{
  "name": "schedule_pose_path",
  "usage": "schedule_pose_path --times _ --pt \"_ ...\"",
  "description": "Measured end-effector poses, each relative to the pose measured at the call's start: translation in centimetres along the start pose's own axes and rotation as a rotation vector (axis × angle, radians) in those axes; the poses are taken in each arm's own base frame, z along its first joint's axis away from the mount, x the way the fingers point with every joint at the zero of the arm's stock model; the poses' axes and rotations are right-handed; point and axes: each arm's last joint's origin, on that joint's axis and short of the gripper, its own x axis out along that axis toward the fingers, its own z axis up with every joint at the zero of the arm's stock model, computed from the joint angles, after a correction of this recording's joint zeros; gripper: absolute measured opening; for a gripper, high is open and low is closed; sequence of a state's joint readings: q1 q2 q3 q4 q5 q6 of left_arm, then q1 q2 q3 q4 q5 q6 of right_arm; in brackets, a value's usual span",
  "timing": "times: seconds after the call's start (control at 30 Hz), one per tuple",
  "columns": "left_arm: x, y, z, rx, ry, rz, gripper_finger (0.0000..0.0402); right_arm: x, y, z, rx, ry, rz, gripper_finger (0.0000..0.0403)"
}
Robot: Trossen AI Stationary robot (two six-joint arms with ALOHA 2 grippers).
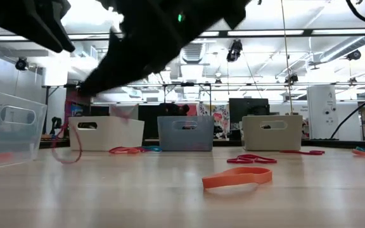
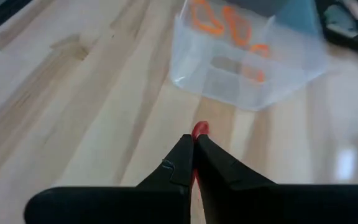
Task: Sort rubber bands into baskets
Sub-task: Put the red rubber band into the black bin
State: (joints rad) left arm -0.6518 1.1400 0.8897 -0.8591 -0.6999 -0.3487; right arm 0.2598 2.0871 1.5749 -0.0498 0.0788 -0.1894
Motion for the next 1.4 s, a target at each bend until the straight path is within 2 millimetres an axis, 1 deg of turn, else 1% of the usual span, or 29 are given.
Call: schedule_pose_path --times 0.2,0.33,0.47,0.6,0.67,0.8,1.07,1.2,1.4 --pt "-1.1 0.9 0.5 0.007 -0.039 0.070 0.0132 -3.3 -1.9 1.7 -0.048 0.010 -0.022 0.0008" --pt "-1.5 1.5 0.5 0.003 -0.067 0.118 0.0132 -5.9 -3.9 2.6 -0.067 0.010 -0.051 0.0008" --pt "-1.8 1.8 0.4 0.000 -0.083 0.136 0.0132 -8.3 -6.3 2.6 -0.073 0.015 -0.096 0.0008" --pt "-2.0 2.1 0.4 0.004 -0.093 0.134 0.0133 -10.4 -9.1 2.1 -0.063 0.041 -0.173 0.0008" --pt "-2.1 2.2 0.3 0.006 -0.096 0.135 0.0132 -11.1 -10.6 1.4 -0.048 0.063 -0.224 0.0008" --pt "-2.2 2.3 0.3 0.007 -0.102 0.146 0.0132 -12.2 -13.8 -0.6 -0.003 0.102 -0.295 0.0008" --pt "-2.2 2.4 0.3 -0.002 -0.108 0.157 0.0132 -13.6 -19.5 -5.3 0.107 0.201 -0.407 0.0008" --pt "-2.2 2.3 0.3 -0.006 -0.109 0.157 0.0132 -14.3 -21.6 -7.4 0.170 0.233 -0.454 0.0008" --pt "-2.2 2.3 0.4 -0.013 -0.110 0.157 0.0132 -14.7 -23.3 -9.8 0.244 0.233 -0.500 0.0008"
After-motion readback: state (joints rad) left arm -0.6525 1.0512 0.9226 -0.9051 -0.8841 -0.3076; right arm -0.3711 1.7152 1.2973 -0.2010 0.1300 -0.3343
